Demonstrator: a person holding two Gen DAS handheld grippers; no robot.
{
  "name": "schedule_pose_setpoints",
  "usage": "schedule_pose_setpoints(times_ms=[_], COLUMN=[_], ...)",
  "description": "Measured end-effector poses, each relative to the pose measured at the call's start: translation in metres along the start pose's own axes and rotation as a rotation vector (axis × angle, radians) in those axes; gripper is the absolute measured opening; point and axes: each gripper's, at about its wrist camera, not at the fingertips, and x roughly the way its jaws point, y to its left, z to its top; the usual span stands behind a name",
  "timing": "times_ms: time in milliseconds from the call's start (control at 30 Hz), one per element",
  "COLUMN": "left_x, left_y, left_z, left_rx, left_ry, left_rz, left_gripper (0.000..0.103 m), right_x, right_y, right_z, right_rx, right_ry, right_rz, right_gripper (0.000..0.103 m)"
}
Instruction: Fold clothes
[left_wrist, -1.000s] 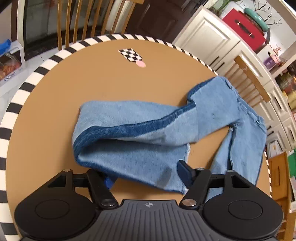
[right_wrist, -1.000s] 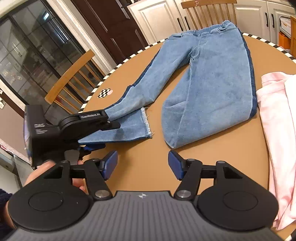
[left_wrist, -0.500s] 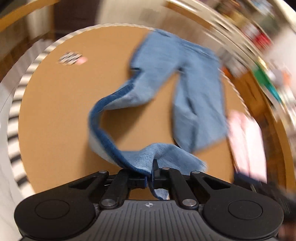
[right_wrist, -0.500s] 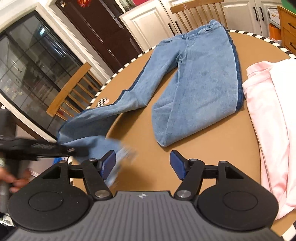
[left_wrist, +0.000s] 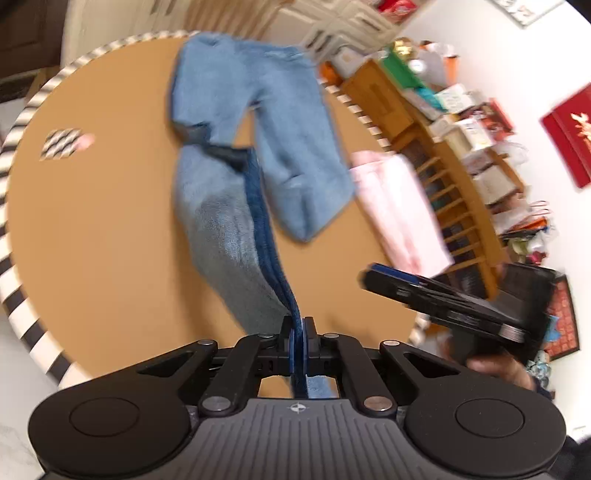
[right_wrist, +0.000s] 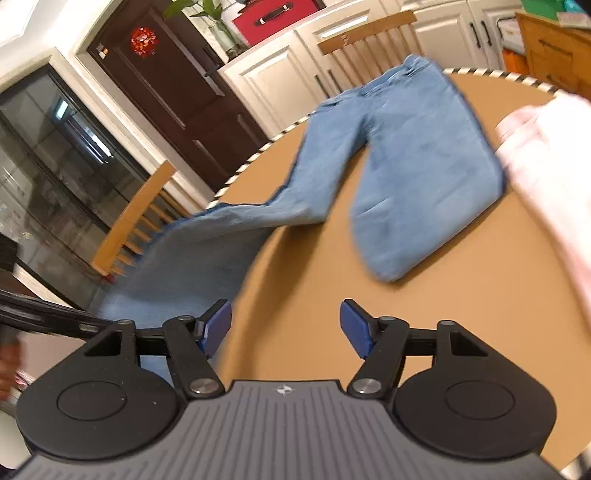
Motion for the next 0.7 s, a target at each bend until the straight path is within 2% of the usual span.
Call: schedule_pose_setpoints(times_ms=[67, 167, 300, 400, 533, 633, 700], left_x=[0.006, 0.008, 0.010, 0.018, 0.021, 0.027, 0.028], left_y=[0.030, 0.077, 0.122, 0.139, 0.155, 0.165, 0.167], left_z=[-0.018, -0.040, -0.050, -0.046, -0.043, -0.042, -0.041], left_rx=[-0.010, -0.066, -0.115, -0.140, -0.145, -0.206, -0.213], left_ry=[0.015, 0.033, 0.027, 0.054, 0.065, 0.076, 0.082], left_rz=[0.116, 0.235, 0.304, 0.283, 0.298, 0.267, 0.258], left_gripper=[0.003, 0.003, 0.003, 0.003, 0.004, 0.004, 0.005], right_x=[0.002, 0.006, 0.023, 0.056, 0.128, 0.176, 0.193], right_y=[0.015, 0.037, 0.062, 0.078, 0.095, 0.100, 0.097], right_z=[-0.009, -0.023, -0.038, -0.037, -0.031, -0.025, -0.020], right_rx=[0.006, 0.009, 0.027, 0.020, 0.011, 0.043, 0.097], right_ry=[-0.015, -0.029, -0.029, -0.038, 0.042, 0.097, 0.094], right_rz=[-0.012, -0.029, -0.055, -0.091, -0.125, -0.155, -0.123], right_gripper=[0.064, 0.064, 0.064, 0.062, 0.038, 0.037, 0.037])
